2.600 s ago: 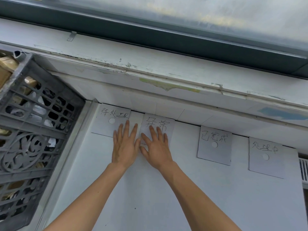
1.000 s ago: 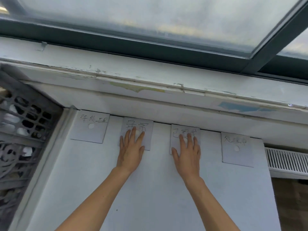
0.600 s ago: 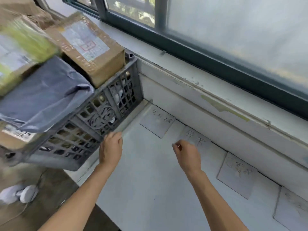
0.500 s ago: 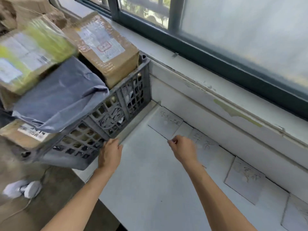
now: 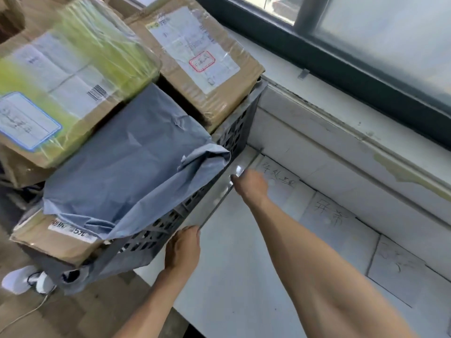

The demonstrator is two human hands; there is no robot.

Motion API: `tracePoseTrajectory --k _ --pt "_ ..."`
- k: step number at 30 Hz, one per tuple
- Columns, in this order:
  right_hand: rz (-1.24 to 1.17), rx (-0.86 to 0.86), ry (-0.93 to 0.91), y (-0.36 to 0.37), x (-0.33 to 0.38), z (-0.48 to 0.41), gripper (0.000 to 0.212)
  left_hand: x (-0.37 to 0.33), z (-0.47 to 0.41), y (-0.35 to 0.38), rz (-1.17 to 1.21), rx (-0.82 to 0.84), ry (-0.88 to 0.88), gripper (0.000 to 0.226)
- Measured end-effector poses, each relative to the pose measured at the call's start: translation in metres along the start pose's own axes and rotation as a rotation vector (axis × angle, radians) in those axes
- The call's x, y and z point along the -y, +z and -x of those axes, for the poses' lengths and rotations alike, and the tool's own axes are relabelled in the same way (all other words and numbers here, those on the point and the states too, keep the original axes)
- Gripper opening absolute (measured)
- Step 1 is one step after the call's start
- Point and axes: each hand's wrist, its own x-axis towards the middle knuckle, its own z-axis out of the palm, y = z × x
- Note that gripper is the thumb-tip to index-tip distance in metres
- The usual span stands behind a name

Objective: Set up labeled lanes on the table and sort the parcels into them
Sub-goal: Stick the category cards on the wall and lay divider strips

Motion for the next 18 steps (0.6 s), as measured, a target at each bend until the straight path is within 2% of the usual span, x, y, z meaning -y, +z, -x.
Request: tracePoseTrajectory --k 5,12,15,18 --pt "0.096 -0.040 -0.010 0.001 0.006 -0.003 0.030 -0.003 -0.001 -0.004 -0.008 -0.021 -0.041 0.024" --pt "0.069 -0.029 0.001 -0.002 0.008 -0.002 0.019 -0.003 0.004 -0.011 0.043 -0.088 -0.033 0.021" --pt "0.021 -0.056 0.006 -0.004 0.008 0.001 0.034 -0.004 0.009 -0.017 0.018 -0.132 0.015 0.021" --pt "-0.038 -0.105 -0.017 -0.007 0.005 0.009 0.034 -0.008 0.019 -0.025 -0.018 -0.183 0.095 0.025"
